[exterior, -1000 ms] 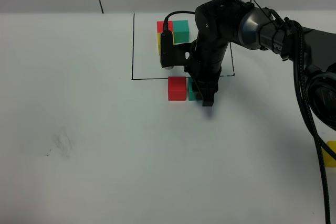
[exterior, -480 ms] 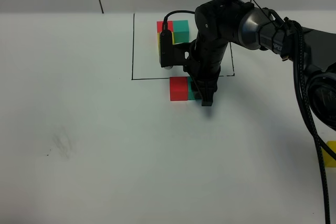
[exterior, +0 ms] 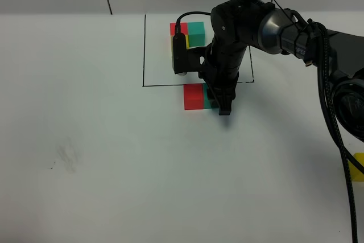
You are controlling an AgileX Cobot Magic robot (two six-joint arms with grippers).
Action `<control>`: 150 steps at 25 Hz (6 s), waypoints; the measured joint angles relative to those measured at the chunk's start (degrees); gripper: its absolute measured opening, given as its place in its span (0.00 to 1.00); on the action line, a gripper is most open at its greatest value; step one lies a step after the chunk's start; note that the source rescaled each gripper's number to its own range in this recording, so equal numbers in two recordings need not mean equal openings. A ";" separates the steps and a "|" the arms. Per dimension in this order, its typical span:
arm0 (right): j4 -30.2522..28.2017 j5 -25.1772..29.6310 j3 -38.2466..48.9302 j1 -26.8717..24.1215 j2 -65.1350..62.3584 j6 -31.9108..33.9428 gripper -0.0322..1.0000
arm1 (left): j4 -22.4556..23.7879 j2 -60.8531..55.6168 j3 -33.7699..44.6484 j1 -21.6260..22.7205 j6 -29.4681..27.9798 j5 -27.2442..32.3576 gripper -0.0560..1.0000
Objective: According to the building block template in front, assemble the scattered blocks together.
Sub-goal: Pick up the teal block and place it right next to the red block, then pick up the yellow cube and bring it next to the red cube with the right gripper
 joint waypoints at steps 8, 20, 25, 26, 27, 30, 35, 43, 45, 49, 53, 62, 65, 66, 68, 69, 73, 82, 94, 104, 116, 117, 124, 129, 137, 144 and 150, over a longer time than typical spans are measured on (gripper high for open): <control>0.17 0.00 -0.02 -0.05 -0.07 -0.04 0.04 | 0.00 0.00 0.00 0.00 0.00 0.00 0.68; -1.37 3.95 0.03 -1.85 -8.68 5.95 0.95 | 0.00 0.00 0.00 0.00 0.00 0.00 0.68; -3.16 8.70 0.08 -6.71 -14.86 23.68 1.00 | 0.00 0.00 0.00 0.00 0.00 0.00 0.68; -3.86 9.37 0.65 -8.35 -16.19 27.47 1.00 | 0.00 0.00 0.00 0.00 0.00 0.00 0.68; -4.79 9.81 1.88 -9.79 -17.49 31.67 1.00 | 0.00 0.00 0.00 0.00 0.00 0.00 0.68; -8.04 8.79 8.83 -15.15 -23.80 40.86 0.99 | 0.00 0.00 0.00 0.00 0.00 0.00 0.68; -12.30 -0.43 26.46 -23.80 -38.49 55.43 0.97 | 0.00 0.00 0.00 0.00 0.00 0.00 0.68; -13.45 -8.53 48.65 -36.20 -55.87 62.59 0.97 | 0.00 0.00 0.00 0.00 0.00 0.00 0.68; -13.00 -8.58 51.55 -38.05 -56.36 62.76 0.97 | 0.00 0.00 0.00 0.00 0.00 0.00 0.68; -11.18 -9.18 54.64 -38.88 -55.63 62.76 0.97 | 0.00 0.00 0.00 0.00 0.00 0.00 0.68; -9.46 -11.47 57.57 -38.88 -52.92 62.76 0.97 | 0.00 0.00 0.00 0.00 0.00 0.00 0.68; -4.46 -16.41 62.25 -34.88 -49.87 60.92 0.97 | 0.00 0.00 0.00 0.00 0.00 0.00 0.68; -4.14 -16.50 62.25 -33.68 -49.45 60.75 0.97 | 0.00 0.00 0.00 0.00 0.00 0.00 0.68; -4.09 -16.63 62.44 -33.58 -49.09 60.75 0.97 | 0.00 0.00 0.00 0.00 0.00 0.00 0.68; -4.04 -17.19 63.34 -33.58 -48.22 60.75 0.97 | 0.00 0.00 0.00 0.00 0.00 0.00 0.68; -3.97 -17.60 64.08 -33.58 -47.84 60.75 0.97 | 0.00 0.00 0.00 0.00 0.00 0.00 0.68; -3.73 -21.49 67.42 -33.58 -47.31 60.75 0.97 | 0.00 0.00 0.00 0.00 0.00 0.00 0.68; -2.80 -23.60 68.04 -33.58 -47.00 60.67 0.96 | 0.00 0.00 0.00 0.00 0.00 0.00 0.68; -2.80 -26.11 68.04 -33.58 -40.66 60.25 0.81 | 0.00 0.00 0.00 0.00 0.00 0.00 0.68; -2.80 -25.85 68.04 -33.58 -40.58 60.25 0.03 | 0.00 0.00 0.00 0.00 0.00 0.00 0.68; 0.65 -16.37 60.55 -25.94 -44.54 60.79 0.03 | 0.00 0.00 0.00 0.00 0.05 0.00 0.68; 1.84 -15.76 59.51 -24.01 -45.53 63.14 0.03 | 0.00 0.00 0.00 0.00 0.05 0.00 0.68; -4.31 -13.30 54.12 -5.91 -47.39 88.83 0.03 | 0.00 0.00 0.00 0.00 0.05 0.00 0.68; -9.63 -11.56 50.23 2.09 -43.26 102.48 0.03 | 0.00 0.00 0.00 0.00 0.05 0.00 0.68; -15.75 -8.49 40.22 10.04 -30.28 109.84 0.03 | 0.00 0.00 0.00 0.00 0.12 0.00 0.68; -16.15 -6.49 28.25 12.54 -20.92 109.84 0.03 | 0.00 0.00 0.00 0.00 0.07 0.00 0.68; -12.83 -7.36 23.83 13.80 -16.88 110.08 0.03 | 0.05 0.00 0.00 0.00 0.07 0.00 0.68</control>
